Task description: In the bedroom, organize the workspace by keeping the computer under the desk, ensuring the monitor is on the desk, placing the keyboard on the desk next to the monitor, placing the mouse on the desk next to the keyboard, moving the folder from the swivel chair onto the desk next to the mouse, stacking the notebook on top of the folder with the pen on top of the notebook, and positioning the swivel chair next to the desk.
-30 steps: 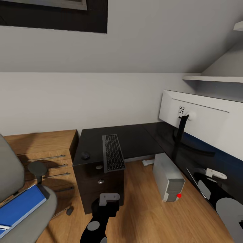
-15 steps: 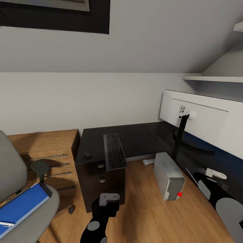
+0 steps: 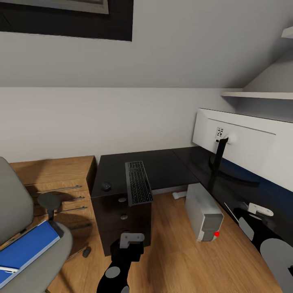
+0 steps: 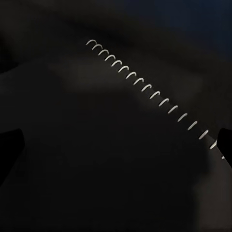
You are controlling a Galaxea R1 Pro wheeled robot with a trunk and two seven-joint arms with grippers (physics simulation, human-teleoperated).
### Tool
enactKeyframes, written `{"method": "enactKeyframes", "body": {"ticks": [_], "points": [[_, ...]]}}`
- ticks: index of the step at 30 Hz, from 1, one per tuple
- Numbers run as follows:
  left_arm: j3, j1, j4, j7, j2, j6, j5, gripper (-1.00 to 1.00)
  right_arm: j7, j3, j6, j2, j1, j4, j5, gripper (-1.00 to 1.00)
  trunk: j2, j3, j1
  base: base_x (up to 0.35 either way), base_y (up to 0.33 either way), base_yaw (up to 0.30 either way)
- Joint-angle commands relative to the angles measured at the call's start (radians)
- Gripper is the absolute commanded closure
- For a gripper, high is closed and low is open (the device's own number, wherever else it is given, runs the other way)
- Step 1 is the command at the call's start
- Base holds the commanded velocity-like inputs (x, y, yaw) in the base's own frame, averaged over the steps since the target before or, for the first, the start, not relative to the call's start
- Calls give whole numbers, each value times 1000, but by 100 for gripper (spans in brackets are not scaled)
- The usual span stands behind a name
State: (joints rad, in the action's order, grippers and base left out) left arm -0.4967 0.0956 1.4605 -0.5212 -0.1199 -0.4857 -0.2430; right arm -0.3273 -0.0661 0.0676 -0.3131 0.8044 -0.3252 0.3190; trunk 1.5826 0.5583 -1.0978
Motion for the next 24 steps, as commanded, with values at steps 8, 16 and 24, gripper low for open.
{"method": "enactKeyframes", "body": {"ticks": [8, 16, 24], "points": [[-2, 1, 0, -10, 0, -2, -10, -100, -2, 0, 5, 0, -1, 32, 14, -100, 0, 1, 0, 0, 0, 0], [-2, 1, 0, -9, 0, -2, -10, -100, -2, 0, 1, 0, -1, 32, 14, -100, 0, 1, 0, 0, 0, 0], [-3, 1, -16, -9, -2, -2, -10, -100, -4, -2, 0, 0, -1, -20, 14, -100, -14, -5, 8, 0, 0, 0]]}}
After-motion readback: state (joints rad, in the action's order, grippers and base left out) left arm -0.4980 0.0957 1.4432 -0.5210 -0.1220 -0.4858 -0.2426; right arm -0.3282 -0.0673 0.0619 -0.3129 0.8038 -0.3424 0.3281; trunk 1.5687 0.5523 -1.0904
